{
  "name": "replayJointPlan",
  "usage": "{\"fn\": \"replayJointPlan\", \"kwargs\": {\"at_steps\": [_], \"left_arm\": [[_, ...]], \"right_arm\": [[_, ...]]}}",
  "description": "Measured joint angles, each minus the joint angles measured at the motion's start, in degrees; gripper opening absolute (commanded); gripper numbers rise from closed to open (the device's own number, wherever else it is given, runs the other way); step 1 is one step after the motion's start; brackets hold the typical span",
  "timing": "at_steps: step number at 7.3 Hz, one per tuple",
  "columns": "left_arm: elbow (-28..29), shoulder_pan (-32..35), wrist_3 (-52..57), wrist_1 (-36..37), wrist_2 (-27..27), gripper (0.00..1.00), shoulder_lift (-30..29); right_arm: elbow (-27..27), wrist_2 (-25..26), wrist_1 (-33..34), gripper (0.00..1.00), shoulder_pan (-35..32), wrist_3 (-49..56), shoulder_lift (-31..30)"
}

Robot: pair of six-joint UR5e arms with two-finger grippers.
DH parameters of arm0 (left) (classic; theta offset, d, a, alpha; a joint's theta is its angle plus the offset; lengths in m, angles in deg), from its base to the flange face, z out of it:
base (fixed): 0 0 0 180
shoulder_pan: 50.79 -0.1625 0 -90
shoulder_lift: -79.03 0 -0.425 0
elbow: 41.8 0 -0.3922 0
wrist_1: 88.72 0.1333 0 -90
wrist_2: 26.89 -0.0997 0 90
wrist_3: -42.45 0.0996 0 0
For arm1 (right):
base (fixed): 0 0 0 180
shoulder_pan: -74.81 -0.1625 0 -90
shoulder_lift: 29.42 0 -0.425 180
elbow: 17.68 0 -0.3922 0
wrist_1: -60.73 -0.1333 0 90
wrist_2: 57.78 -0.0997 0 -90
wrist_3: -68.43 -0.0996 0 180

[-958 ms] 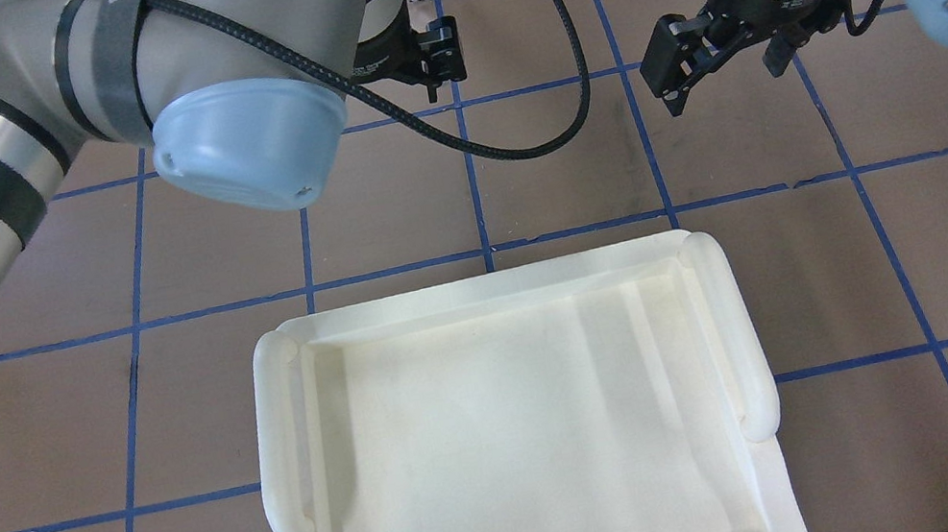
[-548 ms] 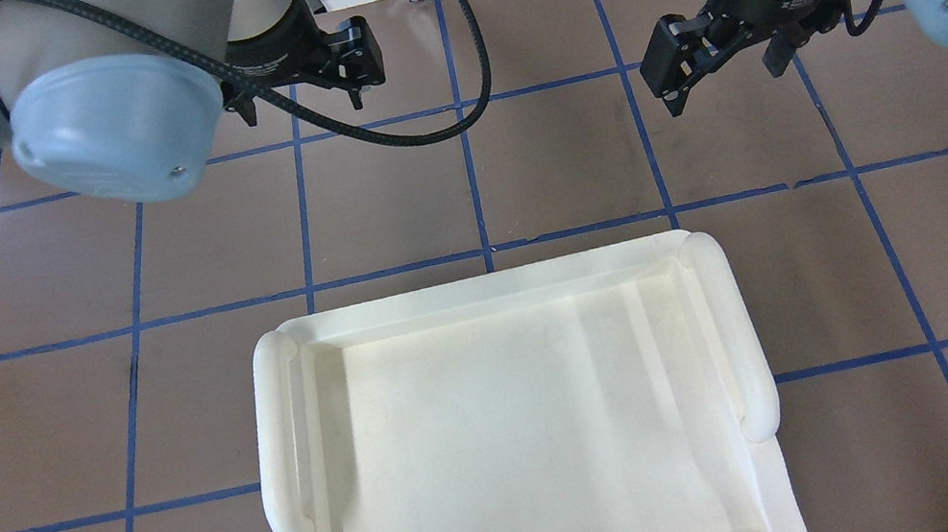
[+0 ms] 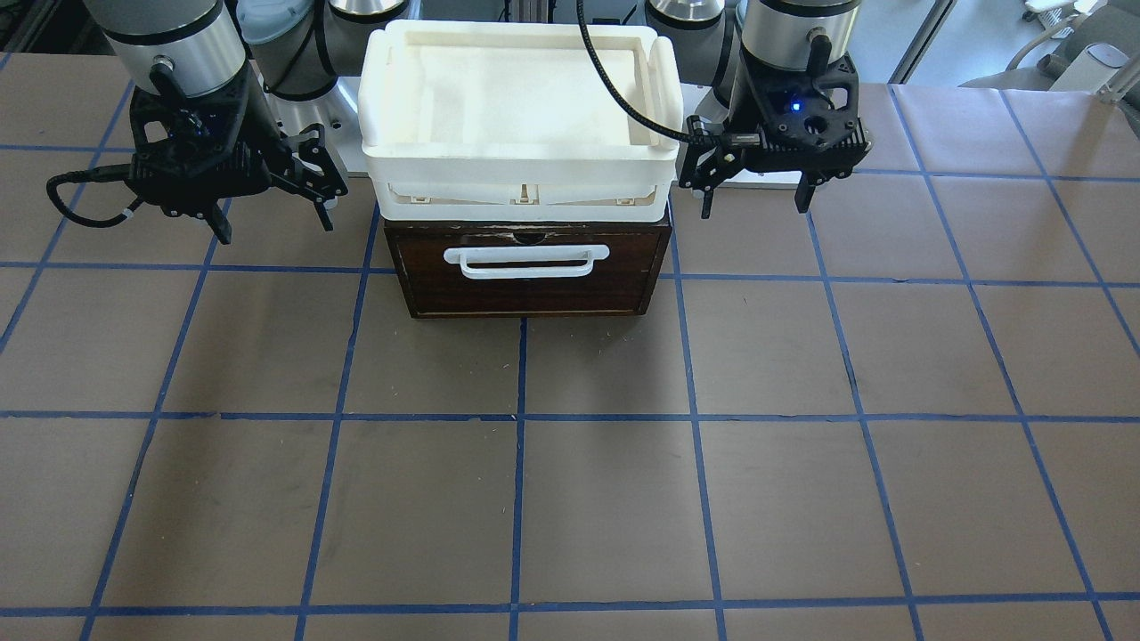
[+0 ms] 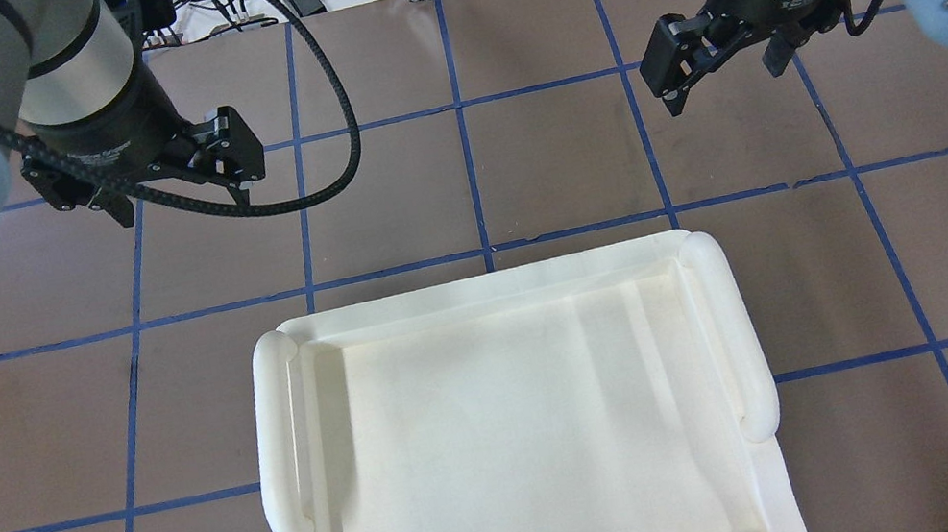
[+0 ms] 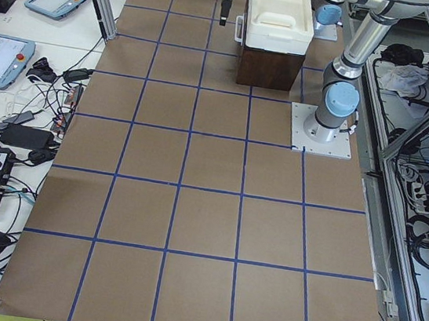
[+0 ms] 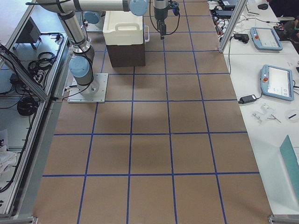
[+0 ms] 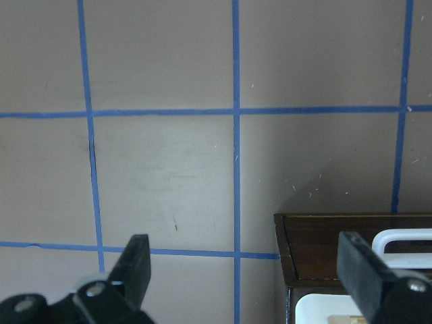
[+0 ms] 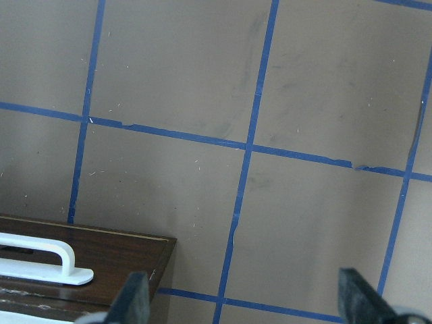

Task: Put scissors in drawer and close it

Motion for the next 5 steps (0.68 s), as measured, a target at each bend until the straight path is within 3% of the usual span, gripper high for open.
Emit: {"fn": "replayJointPlan", "kwargs": {"at_steps": [1, 3, 5], "left_arm": [[-1.8, -1.5, 0.4, 2.6, 1.2, 1.0, 1.0], [0.8, -4.4, 0.9, 0.1, 6.2, 1.0, -0.5], [3.4, -4.7, 2.9, -3.8, 3.8, 1.0, -1.8]], "right_arm": [[0.0, 0.0, 0.0, 1.0, 0.0, 0.0, 0.0], [0.0, -0.1, 0.0, 1.0, 0.0, 0.0, 0.0], [0.0, -0.2, 0.1, 1.0, 0.0, 0.0, 0.0]]}}
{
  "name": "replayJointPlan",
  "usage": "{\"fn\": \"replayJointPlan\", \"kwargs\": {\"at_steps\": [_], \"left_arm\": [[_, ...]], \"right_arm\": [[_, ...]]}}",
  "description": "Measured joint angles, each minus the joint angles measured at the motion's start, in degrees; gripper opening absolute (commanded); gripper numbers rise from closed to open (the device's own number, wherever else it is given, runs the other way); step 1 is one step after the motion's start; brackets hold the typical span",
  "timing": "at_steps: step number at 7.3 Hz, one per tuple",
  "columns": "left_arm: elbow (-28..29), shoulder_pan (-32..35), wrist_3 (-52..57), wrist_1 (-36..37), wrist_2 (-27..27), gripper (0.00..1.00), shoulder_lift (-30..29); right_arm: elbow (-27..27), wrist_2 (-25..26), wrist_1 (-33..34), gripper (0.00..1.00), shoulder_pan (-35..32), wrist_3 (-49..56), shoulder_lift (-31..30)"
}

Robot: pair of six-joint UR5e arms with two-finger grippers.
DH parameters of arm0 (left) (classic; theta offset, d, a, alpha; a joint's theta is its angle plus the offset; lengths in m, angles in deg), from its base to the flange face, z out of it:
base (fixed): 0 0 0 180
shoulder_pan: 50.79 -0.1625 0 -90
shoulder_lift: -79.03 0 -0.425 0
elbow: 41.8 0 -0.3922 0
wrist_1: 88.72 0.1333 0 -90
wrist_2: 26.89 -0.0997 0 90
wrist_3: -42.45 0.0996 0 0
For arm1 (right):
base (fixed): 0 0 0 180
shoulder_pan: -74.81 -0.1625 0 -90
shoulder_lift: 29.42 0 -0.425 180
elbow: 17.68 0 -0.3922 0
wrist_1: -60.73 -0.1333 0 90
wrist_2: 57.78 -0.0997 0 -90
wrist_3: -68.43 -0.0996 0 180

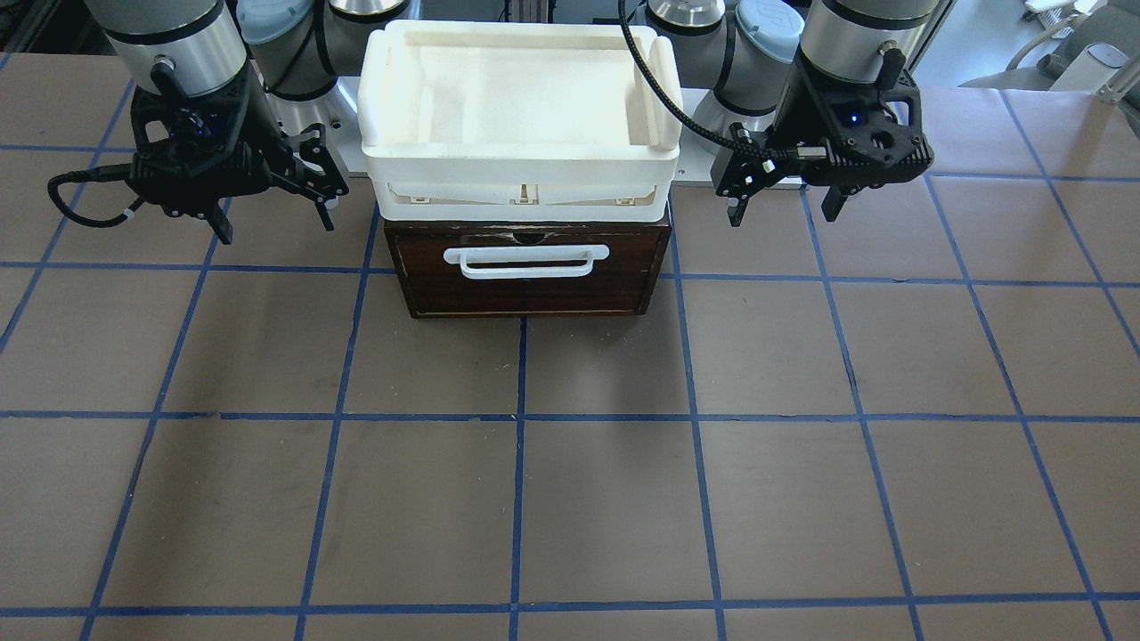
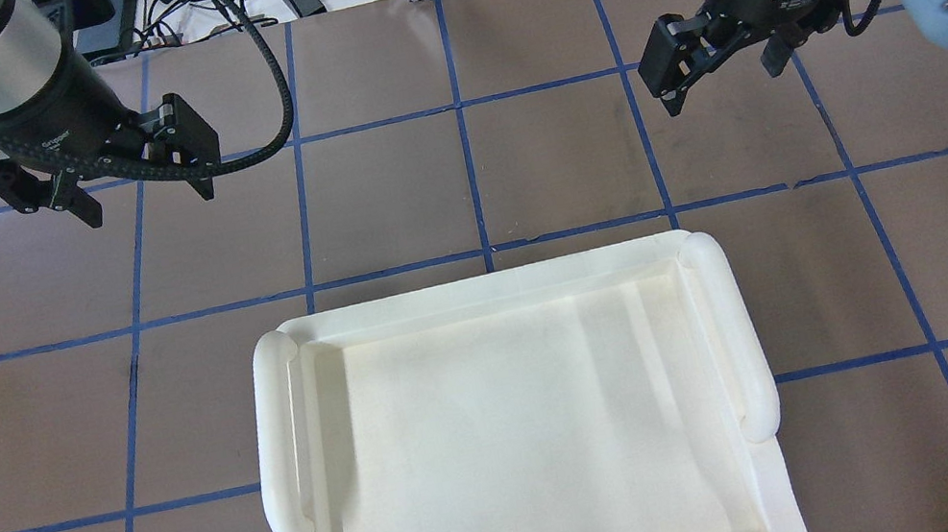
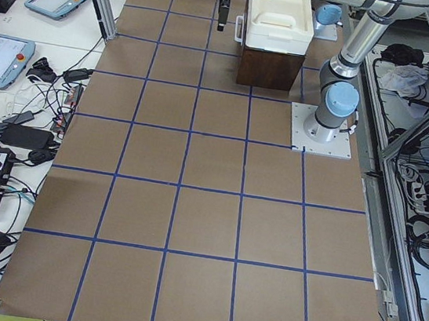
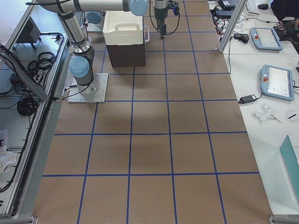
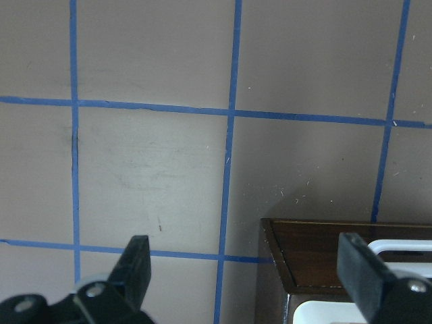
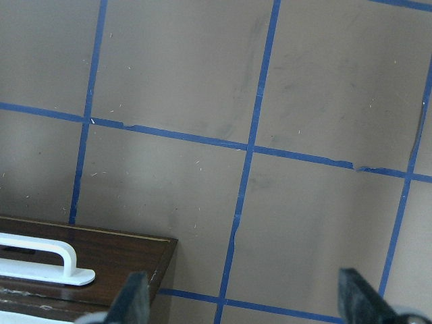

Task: Put scissors in drawer and close it

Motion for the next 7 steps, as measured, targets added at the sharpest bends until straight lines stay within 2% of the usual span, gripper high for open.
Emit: {"fn": "replayJointPlan", "kwargs": {"at_steps": [4, 7], "left_arm": [[0.4, 0.2, 1.2, -1.1, -0.4, 1.0, -0.2], [0.4, 0.1, 1.4, -1.0, 1.2, 0.99, -0.2]], "right_arm": [[0.0, 0.1, 0.1, 1.0, 0.0, 0.5, 0.0], [0.0, 0.1, 0.1, 1.0, 0.0, 1.7, 0.1]]}}
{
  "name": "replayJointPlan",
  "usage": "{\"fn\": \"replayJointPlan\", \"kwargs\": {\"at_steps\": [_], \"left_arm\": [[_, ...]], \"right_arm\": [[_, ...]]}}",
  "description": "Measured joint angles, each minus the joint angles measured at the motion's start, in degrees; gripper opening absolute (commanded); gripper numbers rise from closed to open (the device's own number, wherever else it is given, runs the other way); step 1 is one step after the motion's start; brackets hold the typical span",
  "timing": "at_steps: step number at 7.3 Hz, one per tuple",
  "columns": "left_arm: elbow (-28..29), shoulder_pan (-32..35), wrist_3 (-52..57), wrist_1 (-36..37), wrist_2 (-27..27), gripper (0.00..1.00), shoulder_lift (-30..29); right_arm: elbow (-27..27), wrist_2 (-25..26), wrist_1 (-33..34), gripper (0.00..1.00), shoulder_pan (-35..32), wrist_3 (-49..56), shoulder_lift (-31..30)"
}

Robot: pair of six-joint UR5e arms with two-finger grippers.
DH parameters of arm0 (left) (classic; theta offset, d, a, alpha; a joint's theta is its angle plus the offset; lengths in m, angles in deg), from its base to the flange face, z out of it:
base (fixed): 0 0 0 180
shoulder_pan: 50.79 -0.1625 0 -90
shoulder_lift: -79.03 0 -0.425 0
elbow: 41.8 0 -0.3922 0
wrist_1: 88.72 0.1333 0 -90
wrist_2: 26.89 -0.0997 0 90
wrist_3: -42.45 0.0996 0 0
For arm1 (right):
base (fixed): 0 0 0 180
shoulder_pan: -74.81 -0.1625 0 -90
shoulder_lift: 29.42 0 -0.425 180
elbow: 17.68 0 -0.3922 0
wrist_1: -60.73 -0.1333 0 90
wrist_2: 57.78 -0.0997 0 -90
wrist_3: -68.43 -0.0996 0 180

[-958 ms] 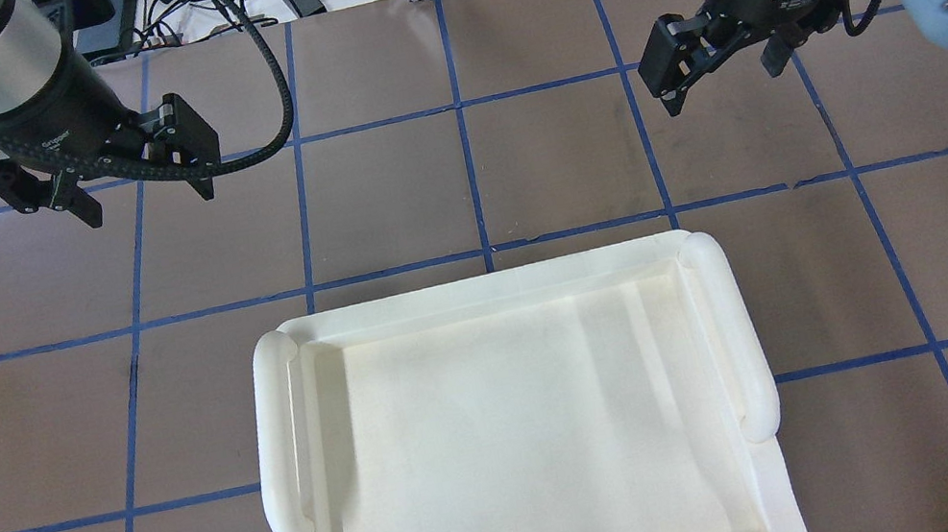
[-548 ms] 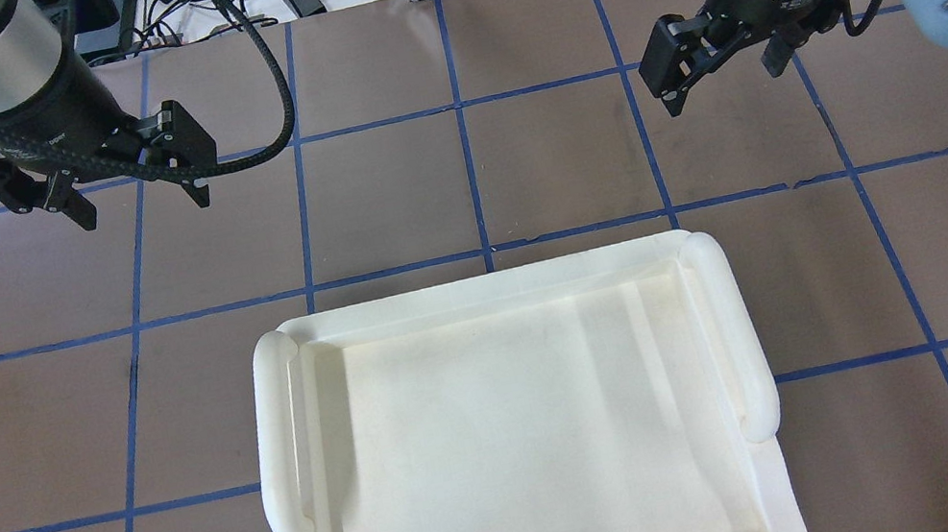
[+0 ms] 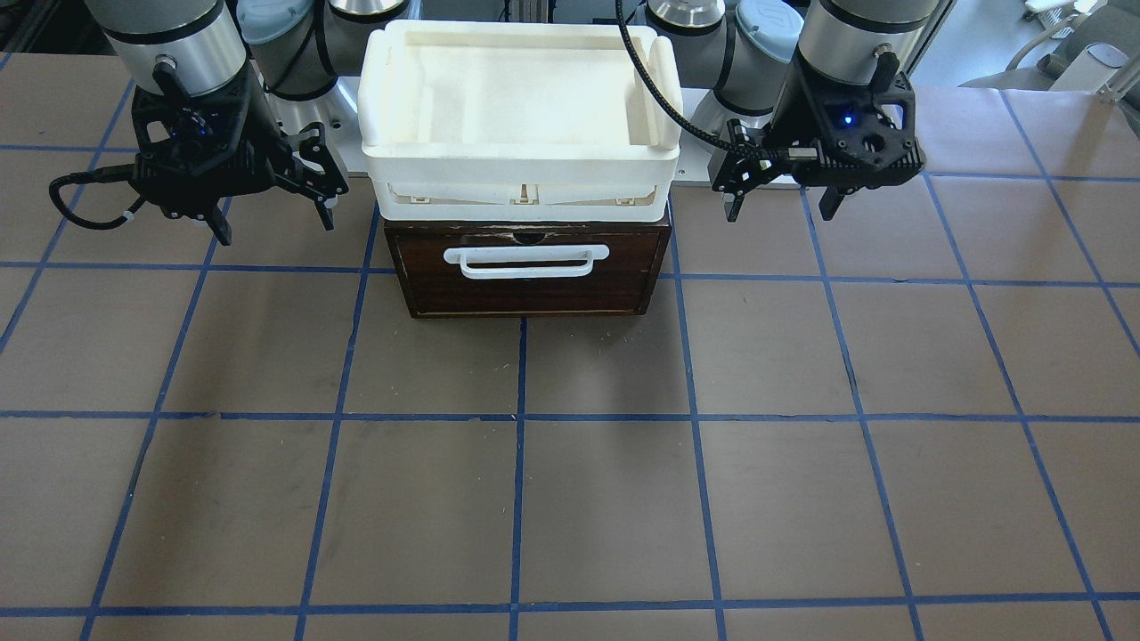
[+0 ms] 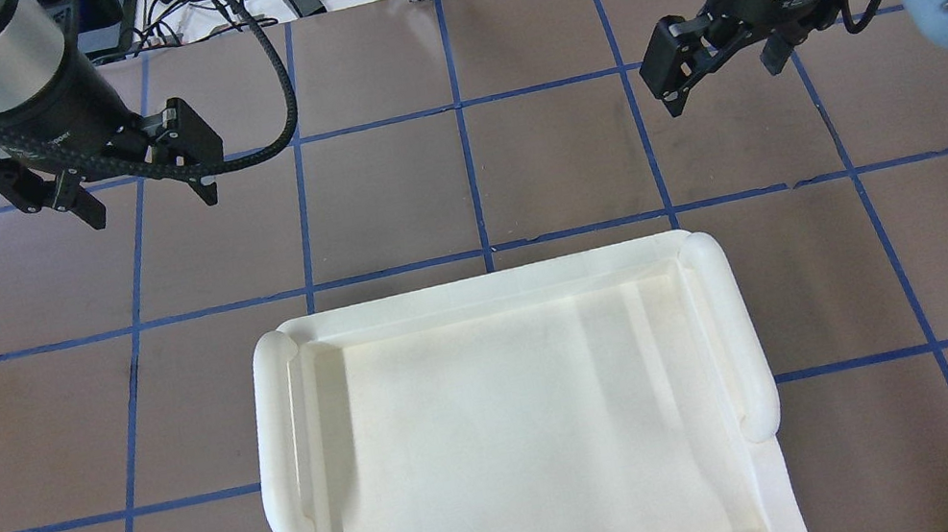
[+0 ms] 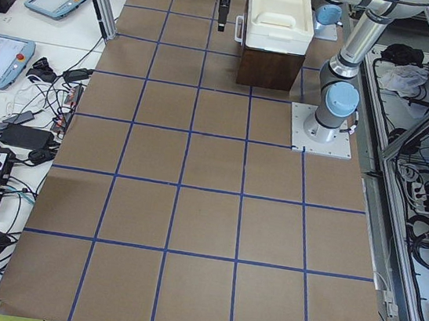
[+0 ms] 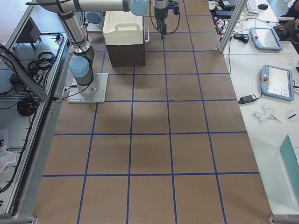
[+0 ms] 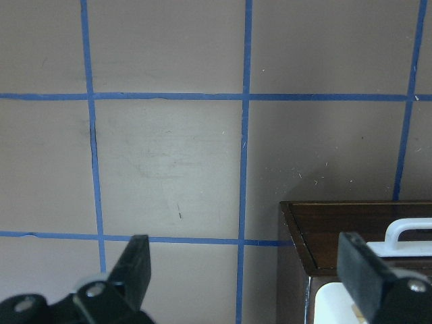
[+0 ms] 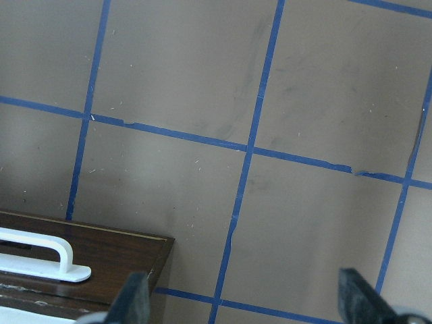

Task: Put scissors in drawer and close it

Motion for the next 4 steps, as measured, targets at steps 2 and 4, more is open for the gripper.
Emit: {"fn": "replayJointPlan", "kwargs": {"at_steps": [2, 4], "left_arm": [[0.0, -0.1, 0.1, 0.2, 0.6, 0.99, 0.0], [-0.1, 0.0, 0.1, 0.5, 2.0, 1.0, -0.1]], "right_arm": [[0.0, 0.0, 0.0, 1.0, 0.0, 0.1, 0.0], [0.0, 0.0, -0.1, 1.0, 0.0, 0.1, 0.1]]}}
